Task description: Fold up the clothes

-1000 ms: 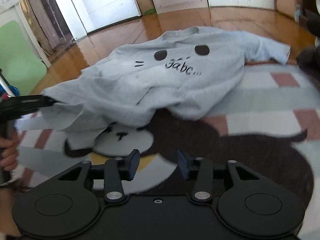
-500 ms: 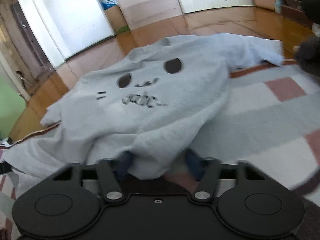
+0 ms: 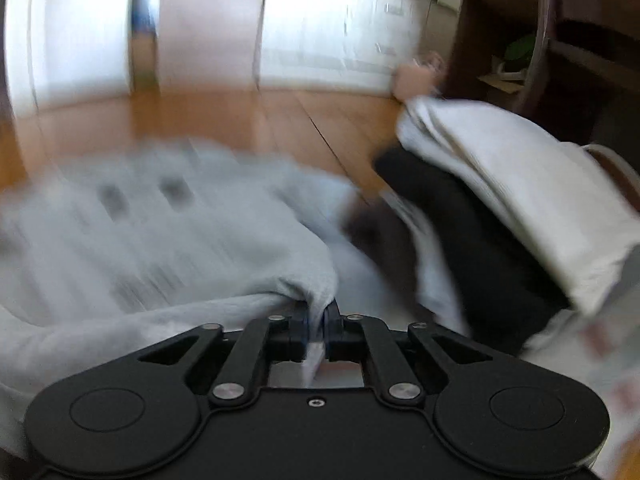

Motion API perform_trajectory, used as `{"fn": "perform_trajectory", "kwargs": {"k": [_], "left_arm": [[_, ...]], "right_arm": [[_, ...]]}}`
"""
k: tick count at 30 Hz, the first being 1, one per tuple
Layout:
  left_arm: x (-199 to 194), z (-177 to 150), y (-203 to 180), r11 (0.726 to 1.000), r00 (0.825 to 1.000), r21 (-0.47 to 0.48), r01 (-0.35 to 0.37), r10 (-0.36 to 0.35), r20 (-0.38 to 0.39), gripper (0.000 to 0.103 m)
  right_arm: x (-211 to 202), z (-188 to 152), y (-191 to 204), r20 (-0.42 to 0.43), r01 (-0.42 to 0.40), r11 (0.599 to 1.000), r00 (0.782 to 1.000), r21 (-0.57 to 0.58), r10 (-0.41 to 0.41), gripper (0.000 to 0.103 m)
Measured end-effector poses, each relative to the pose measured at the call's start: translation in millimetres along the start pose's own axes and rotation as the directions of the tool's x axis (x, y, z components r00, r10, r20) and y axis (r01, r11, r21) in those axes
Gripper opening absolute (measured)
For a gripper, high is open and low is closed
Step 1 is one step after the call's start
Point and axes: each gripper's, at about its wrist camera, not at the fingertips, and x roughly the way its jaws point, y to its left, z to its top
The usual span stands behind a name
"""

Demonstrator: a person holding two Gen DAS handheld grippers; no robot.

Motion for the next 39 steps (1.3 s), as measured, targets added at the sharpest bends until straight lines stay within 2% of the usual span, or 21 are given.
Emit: {"fn": "perform_trajectory", "kwargs": {"k": [2,4,6,7,8,11,13,14,15,18,19,21,24,25,28,30,31,33,36,38,39], "left_arm": [[30.4,-10.3,-12.4,0.998,0.992,0.046,-0.046,0.051,-0.115,0.013],[48.7,-21.7,-21.5,0.988,0.979,0.123,-0.09,0.11,-0.171,0.017],[60.0,-30.5,-25.5,0.976,0.965,0.179,-0.127,0.163,-0.204,0.021],[60.9,-30.9,-25.1,0.975,0.964,0.183,-0.13,0.167,-0.209,0.021],[61.2,-30.9,-24.6,0.974,0.963,0.184,-0.131,0.169,-0.211,0.023],[61.4,-26.6,-21.1,0.975,0.962,0.175,-0.134,0.17,-0.212,0.025],[60.0,-23.9,-18.6,0.974,0.962,0.176,-0.146,0.181,-0.205,0.025],[58.7,-20.2,-18.1,0.972,0.964,0.181,-0.148,0.183,-0.192,0.019],[57.2,-16.2,-17.6,0.971,0.967,0.186,-0.151,0.184,-0.177,0.002],[61.3,7.9,4.5,0.985,0.976,0.091,-0.145,0.158,-0.151,0.001],[62.7,16.2,12.3,0.988,0.978,0.057,-0.143,0.15,-0.143,0.001],[65.7,32.6,27.7,0.991,0.983,-0.01,-0.136,0.133,-0.124,0.001],[70.1,57.3,50.9,0.986,0.989,-0.11,-0.121,0.111,-0.094,0.002],[76.4,57.5,62.2,0.977,0.985,-0.15,-0.149,0.134,-0.108,0.003],[89.0,50.1,87.0,0.943,0.966,-0.231,-0.241,0.209,-0.154,0.012],[89.1,43.4,94.5,0.924,0.955,-0.256,-0.285,0.25,-0.162,0.032],[85.8,39.9,95.3,0.918,0.952,-0.262,-0.298,0.265,-0.153,0.036],[79.6,32.9,98.2,0.91,0.951,-0.28,-0.306,0.278,-0.136,0.042],[72.3,28.7,105.6,0.895,0.952,-0.324,-0.307,0.286,-0.113,0.044],[66.9,28.2,108.8,0.885,0.953,-0.354,-0.302,0.288,-0.094,0.044],[62.3,27.7,110.4,0.882,0.959,-0.378,-0.283,0.273,-0.08,0.043]], "right_arm": [[15.2,-19.0,10.7,-0.013,0.118,0.987,0.993,-0.107,-0.12,0.022],[21.3,-33.6,11.5,-0.019,0.121,0.986,0.992,-0.112,-0.123,0.025],[20.6,-42.5,0.2,-0.045,0.081,0.997,0.996,-0.016,-0.082,0.031],[19.6,-46.3,-6.4,-0.056,0.058,0.998,0.997,0.039,-0.056,0.041],[18.6,-50.0,-12.9,-0.066,0.036,0.995,0.997,0.094,-0.03,0.044],[14.5,-68.3,-32.1,-0.108,-0.038,0.974,0.992,0.224,0.063,0.045],[10.9,-80.7,-36.7,-0.114,-0.079,0.965,0.987,0.251,0.111,0.045],[7.6,-86.9,-36.7,-0.113,-0.103,0.964,0.985,0.246,0.134,0.045],[4.7,-91.5,-34.6,-0.112,-0.129,0.964,0.981,0.233,0.158,0.045],[-5.9,-95.1,-21.5,-0.068,-0.243,0.956,0.964,0.163,0.256,0.044],[-10.2,-93.9,-15.8,-0.044,-0.291,0.947,0.953,0.132,0.299,0.036],[-17.2,-90.8,-3.0,-0.004,-0.377,0.924,0.926,0.069,0.378,0.034],[-16.8,-80.2,25.3,0.006,-0.451,0.892,0.892,-0.033,0.452,0.035],[-13.1,-77.7,34.2,-0.006,-0.455,0.888,0.89,-0.072,0.456,0.037],[2.0,-71.8,60.3,-0.028,-0.412,0.891,0.91,-0.19,0.415,0.052],[13.2,-67.3,68.8,-0.023,-0.368,0.903,0.928,-0.221,0.372,0.064],[19.0,-64.8,68.9,-0.02,-0.344,0.914,0.937,-0.218,0.348,0.071],[31.2,-59.5,61.2,-0.016,-0.286,0.943,0.958,-0.173,0.287,0.071],[49.6,-51.6,49.6,-0.017,-0.195,0.975,0.981,-0.105,0.194,0.062],[63.1,-44.3,37.1,-0.015,-0.066,0.997,0.998,-0.041,0.065,0.049],[67.5,-41.1,30.6,-0.02,-0.002,1.0,1.0,-0.02,0.001,0.048]]}}
